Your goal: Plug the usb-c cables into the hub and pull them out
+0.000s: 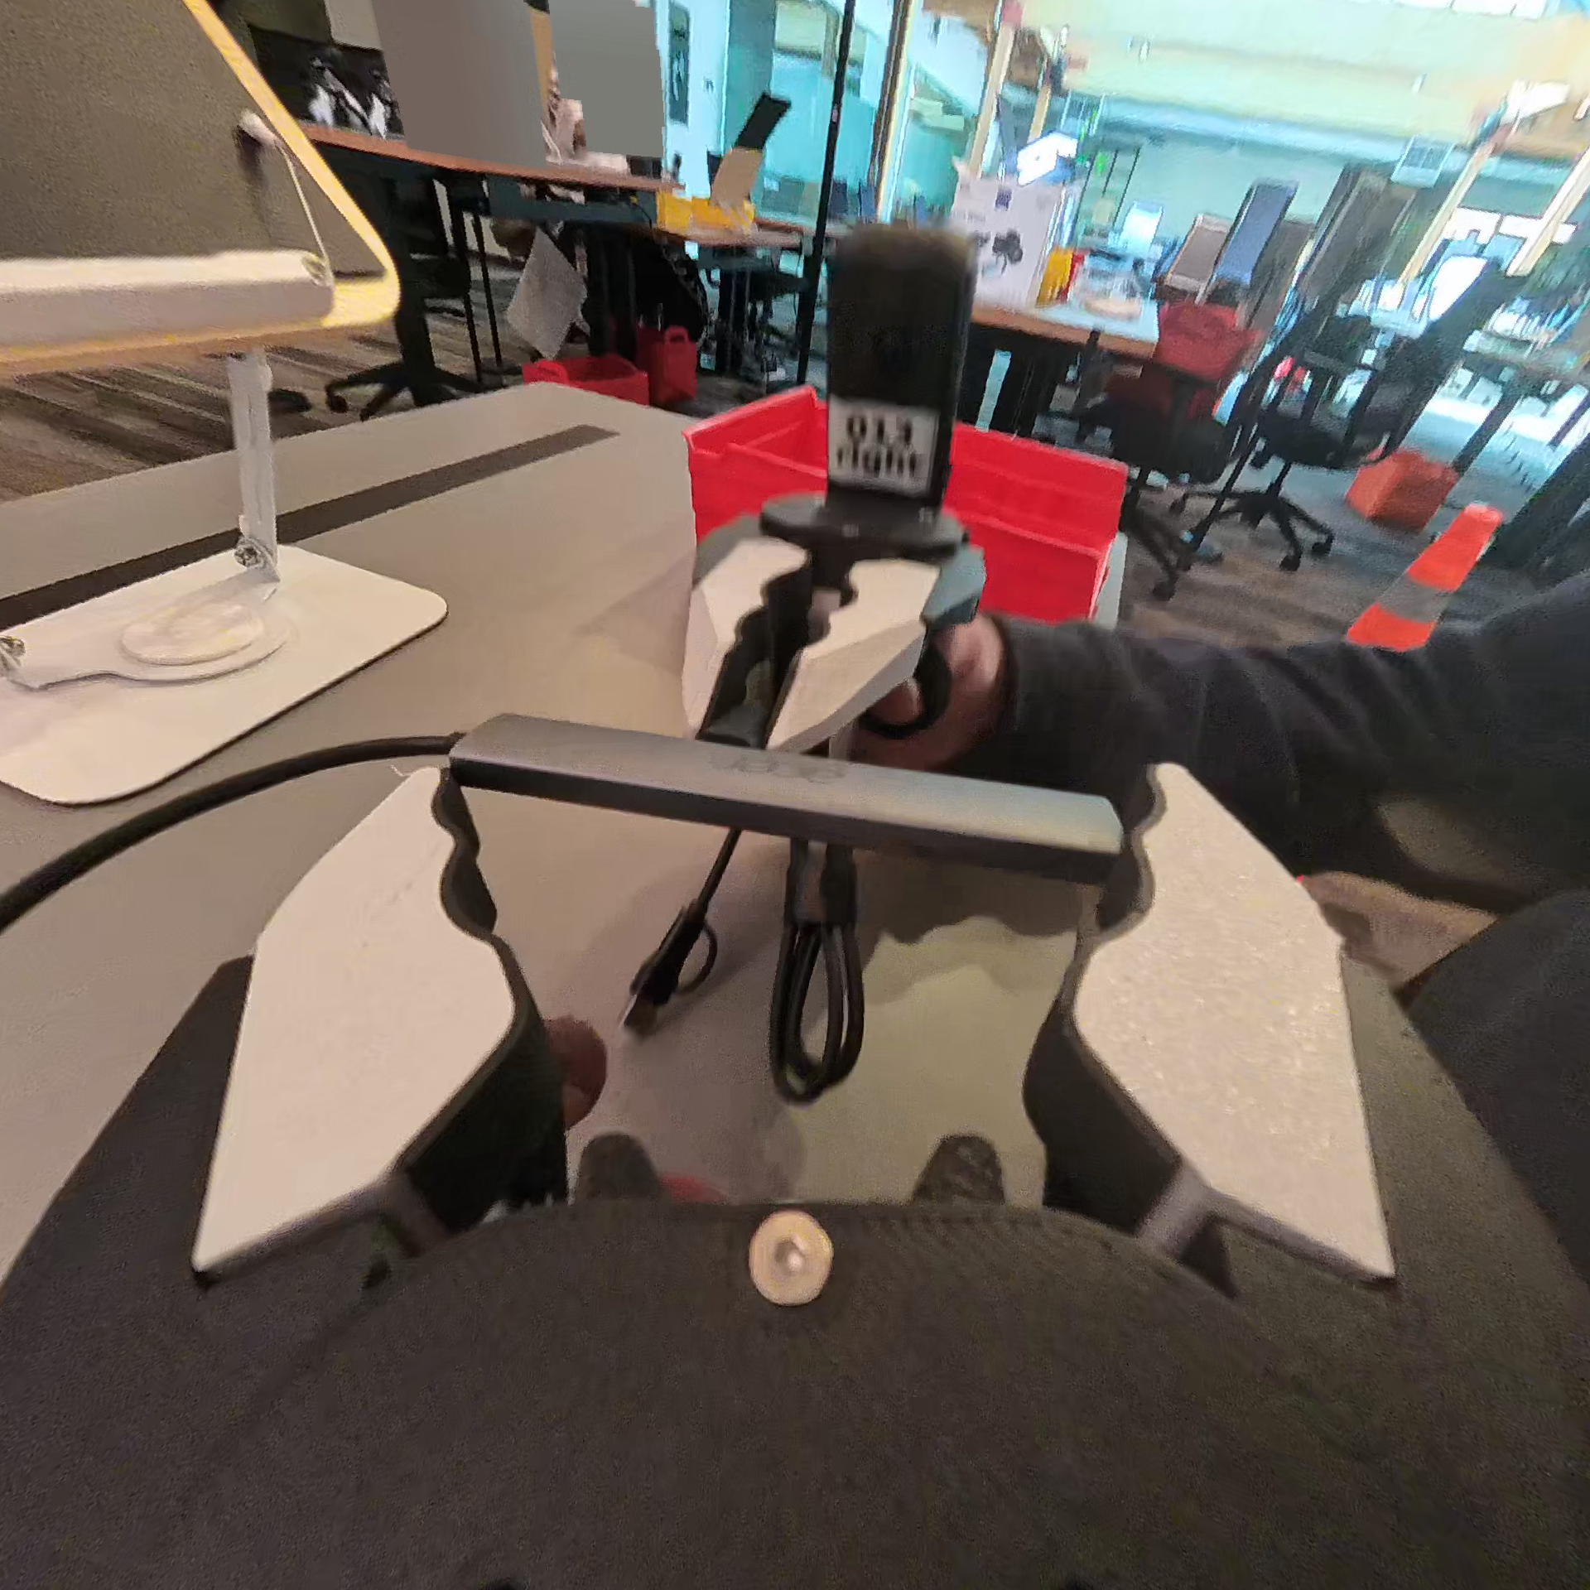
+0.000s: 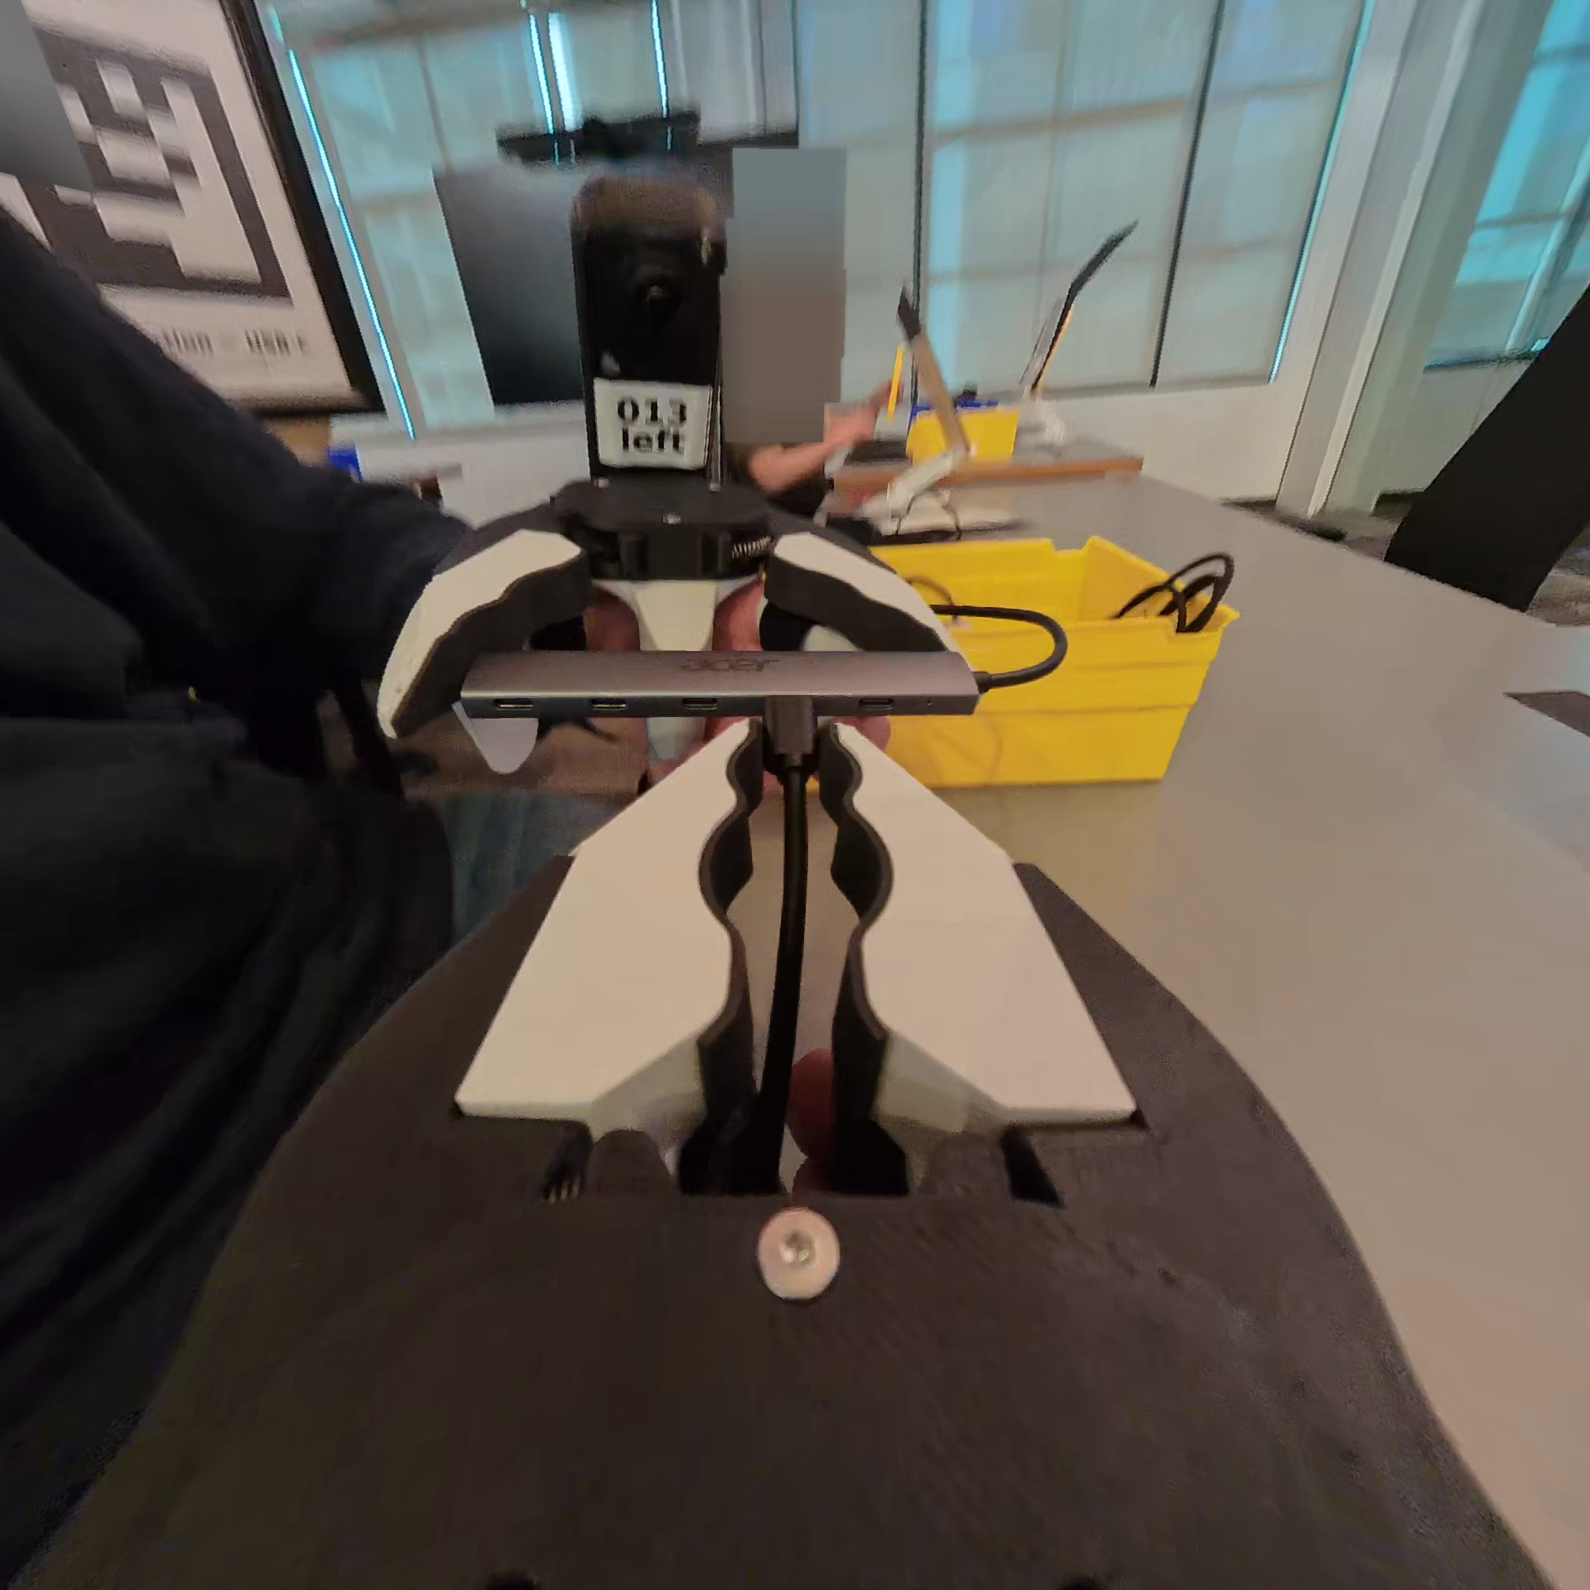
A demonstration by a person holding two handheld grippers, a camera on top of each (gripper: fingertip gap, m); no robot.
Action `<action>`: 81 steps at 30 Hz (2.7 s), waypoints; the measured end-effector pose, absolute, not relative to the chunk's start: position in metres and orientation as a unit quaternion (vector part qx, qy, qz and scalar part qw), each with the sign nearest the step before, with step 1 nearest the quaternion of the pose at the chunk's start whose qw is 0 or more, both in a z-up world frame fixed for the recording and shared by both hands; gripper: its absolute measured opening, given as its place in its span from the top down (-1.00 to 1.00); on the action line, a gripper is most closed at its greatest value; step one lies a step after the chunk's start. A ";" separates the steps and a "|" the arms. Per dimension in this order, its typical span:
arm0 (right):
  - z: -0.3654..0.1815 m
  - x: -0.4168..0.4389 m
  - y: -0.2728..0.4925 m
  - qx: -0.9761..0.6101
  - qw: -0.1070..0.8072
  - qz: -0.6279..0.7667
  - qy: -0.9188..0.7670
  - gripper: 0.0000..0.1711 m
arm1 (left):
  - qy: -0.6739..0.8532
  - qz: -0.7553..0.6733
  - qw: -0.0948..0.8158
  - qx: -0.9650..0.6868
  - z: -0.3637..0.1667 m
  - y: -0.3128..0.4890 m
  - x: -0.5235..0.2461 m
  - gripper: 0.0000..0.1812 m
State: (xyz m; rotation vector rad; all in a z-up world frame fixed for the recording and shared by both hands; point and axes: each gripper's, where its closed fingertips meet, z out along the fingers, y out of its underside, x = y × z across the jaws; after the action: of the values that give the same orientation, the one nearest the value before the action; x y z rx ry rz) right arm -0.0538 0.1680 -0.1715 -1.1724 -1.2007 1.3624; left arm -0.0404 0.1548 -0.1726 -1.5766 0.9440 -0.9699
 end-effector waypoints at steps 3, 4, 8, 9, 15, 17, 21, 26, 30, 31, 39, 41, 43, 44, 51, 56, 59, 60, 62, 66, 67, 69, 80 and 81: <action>-0.178 -0.049 0.167 -0.498 0.449 0.502 -0.547 0.88 | 0.417 -0.375 0.497 -0.661 -0.187 0.153 -0.037 -0.50; -0.180 -0.047 0.170 -0.509 0.446 0.483 -0.556 0.88 | 0.421 -0.372 0.494 -0.663 -0.191 0.153 -0.036 -0.49; -0.179 -0.026 0.191 -0.533 0.452 0.448 -0.557 0.88 | 0.414 -0.380 0.527 -0.638 -0.184 0.148 -0.040 0.39; -0.184 -0.025 0.187 -0.532 0.445 0.430 -0.578 0.88 | 0.417 -0.364 0.514 -0.656 -0.189 0.151 -0.037 0.19; -0.193 -0.027 0.170 -0.512 0.418 0.452 -0.599 0.88 | 0.454 -0.314 0.505 -0.664 -0.197 0.158 -0.041 -0.44; -0.199 -0.030 0.166 -0.511 0.407 0.451 -0.608 0.88 | 0.488 -0.283 0.485 -0.668 -0.206 0.155 -0.040 -0.58; -0.207 -0.036 0.160 -0.509 0.393 0.431 -0.633 0.88 | 0.554 -0.212 0.449 -0.668 -0.219 0.151 -0.043 -0.61; -0.212 -0.045 0.151 -0.499 0.378 0.403 -0.668 0.88 | 0.619 -0.161 0.376 -0.670 -0.244 0.144 -0.045 -0.62; -0.221 -0.051 0.146 -0.495 0.365 0.383 -0.689 0.88 | 0.649 -0.134 0.353 -0.660 -0.257 0.140 -0.044 -0.62; -0.221 -0.052 0.145 -0.494 0.365 0.380 -0.692 0.88 | 0.656 -0.121 0.347 -0.659 -0.260 0.140 -0.044 -0.62; -0.224 -0.052 0.145 -0.497 0.370 0.374 -0.690 0.88 | 0.655 -0.112 0.345 -0.663 -0.267 0.142 -0.045 -0.61; -0.219 -0.051 0.136 -0.479 0.366 0.402 -0.690 0.88 | 0.640 -0.071 0.380 -0.664 -0.261 0.159 -0.055 0.16; -0.209 -0.052 0.135 -0.470 0.383 0.428 -0.670 0.89 | 0.605 -0.112 0.421 -0.667 -0.248 0.167 -0.056 0.53; -0.210 -0.052 0.138 -0.471 0.390 0.422 -0.670 0.89 | 0.586 -0.139 0.416 -0.681 -0.246 0.167 -0.055 0.48; -0.216 -0.052 0.143 -0.478 0.397 0.407 -0.670 0.89 | 0.613 -0.146 0.351 -0.693 -0.263 0.152 -0.057 -0.36; -0.221 -0.053 0.142 -0.481 0.398 0.384 -0.681 0.89 | 0.611 -0.213 0.309 -0.697 -0.258 0.132 -0.052 -0.62; -0.225 -0.054 0.143 -0.484 0.397 0.369 -0.687 0.89 | 0.599 -0.265 0.289 -0.698 -0.248 0.122 -0.050 -0.63; -0.226 -0.055 0.142 -0.484 0.397 0.368 -0.688 0.89 | 0.596 -0.273 0.279 -0.701 -0.248 0.120 -0.050 -0.62; -0.227 -0.057 0.142 -0.485 0.398 0.358 -0.691 0.89 | 0.599 -0.260 0.277 -0.705 -0.252 0.122 -0.051 -0.63; -0.234 -0.059 0.143 -0.493 0.391 0.330 -0.704 0.89 | 0.615 -0.201 0.274 -0.712 -0.267 0.127 -0.052 -0.63; -0.235 -0.059 0.143 -0.494 0.389 0.325 -0.706 0.89 | 0.620 -0.189 0.273 -0.711 -0.270 0.127 -0.053 -0.63; -0.236 -0.059 0.144 -0.497 0.388 0.320 -0.707 0.88 | 0.628 -0.168 0.278 -0.708 -0.273 0.130 -0.053 -0.62; -0.232 -0.053 0.149 -0.497 0.403 0.378 -0.669 0.89 | 0.600 -0.223 0.321 -0.698 -0.264 0.132 -0.042 -0.55; -0.232 -0.053 0.148 -0.496 0.404 0.380 -0.668 0.88 | 0.603 -0.219 0.321 -0.696 -0.265 0.133 -0.043 -0.55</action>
State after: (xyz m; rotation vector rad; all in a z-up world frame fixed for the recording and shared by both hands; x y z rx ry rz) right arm -0.0528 0.1484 -0.2324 -1.2529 -1.6857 0.9599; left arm -0.0426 0.1326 -0.2651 -1.8285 1.5844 -0.5756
